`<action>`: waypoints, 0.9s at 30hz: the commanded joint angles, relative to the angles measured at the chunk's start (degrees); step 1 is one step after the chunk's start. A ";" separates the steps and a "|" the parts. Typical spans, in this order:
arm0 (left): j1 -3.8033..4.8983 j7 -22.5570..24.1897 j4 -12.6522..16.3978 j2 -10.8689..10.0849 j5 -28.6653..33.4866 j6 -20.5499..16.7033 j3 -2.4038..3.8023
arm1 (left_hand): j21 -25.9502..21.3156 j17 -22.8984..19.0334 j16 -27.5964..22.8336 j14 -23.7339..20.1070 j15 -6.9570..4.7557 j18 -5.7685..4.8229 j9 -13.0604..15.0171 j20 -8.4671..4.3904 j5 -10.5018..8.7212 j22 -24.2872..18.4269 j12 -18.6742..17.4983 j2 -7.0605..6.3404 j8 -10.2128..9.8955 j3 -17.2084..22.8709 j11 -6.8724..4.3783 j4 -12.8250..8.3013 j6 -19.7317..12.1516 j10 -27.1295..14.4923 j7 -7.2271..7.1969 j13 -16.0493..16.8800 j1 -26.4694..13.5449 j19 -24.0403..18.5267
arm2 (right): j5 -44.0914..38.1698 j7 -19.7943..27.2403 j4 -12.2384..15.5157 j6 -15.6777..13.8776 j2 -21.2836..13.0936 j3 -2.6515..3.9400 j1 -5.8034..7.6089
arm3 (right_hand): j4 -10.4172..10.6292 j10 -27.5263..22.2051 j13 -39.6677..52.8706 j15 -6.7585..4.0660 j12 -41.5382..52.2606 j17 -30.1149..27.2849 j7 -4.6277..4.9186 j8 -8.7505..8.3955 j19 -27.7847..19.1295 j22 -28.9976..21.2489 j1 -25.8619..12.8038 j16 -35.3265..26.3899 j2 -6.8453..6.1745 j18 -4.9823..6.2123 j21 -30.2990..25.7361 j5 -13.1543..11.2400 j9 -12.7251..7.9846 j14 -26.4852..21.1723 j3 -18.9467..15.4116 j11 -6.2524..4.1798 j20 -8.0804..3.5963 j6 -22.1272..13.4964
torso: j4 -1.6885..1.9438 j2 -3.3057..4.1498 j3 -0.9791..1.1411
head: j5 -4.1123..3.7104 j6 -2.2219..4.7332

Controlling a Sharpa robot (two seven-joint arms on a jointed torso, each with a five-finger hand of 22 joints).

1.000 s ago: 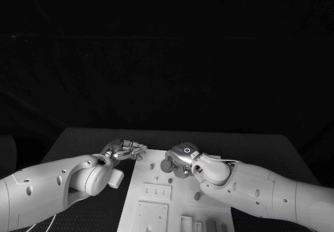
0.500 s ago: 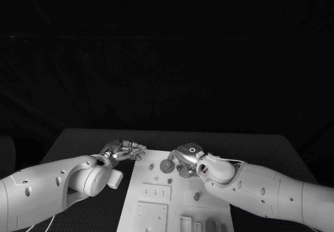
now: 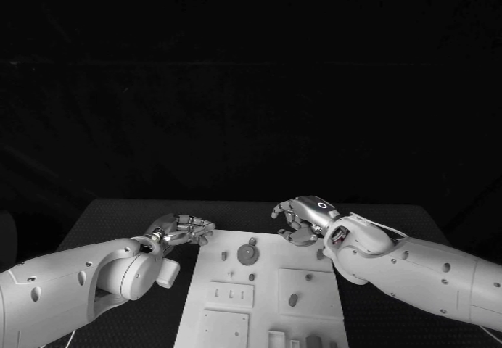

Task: Assemble the parts on the task board

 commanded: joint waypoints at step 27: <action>-0.31 1.53 -4.02 1.39 0.14 2.24 -0.02 | 0.26 -0.11 0.35 -0.29 -0.03 -0.29 0.16 -0.08 -0.12 -0.10 0.18 0.43 -0.42 -0.29 -0.09 -0.03 0.20 0.54 0.14 0.17 0.28 0.13 | 9.04 8.92 -2.63 9.74 -10.59 -0.08 -3.79 | -1.98 -5.26 -0.06 1.12 0.31 0.35 1.47 0.53 -5.47 0.74 -3.76 -1.17 1.43 1.83 -1.84 3.13 -0.08 -4.26 -16.45 1.27 1.39 -0.02 | -2.57 -1.08 1.69 | -0.64 -0.30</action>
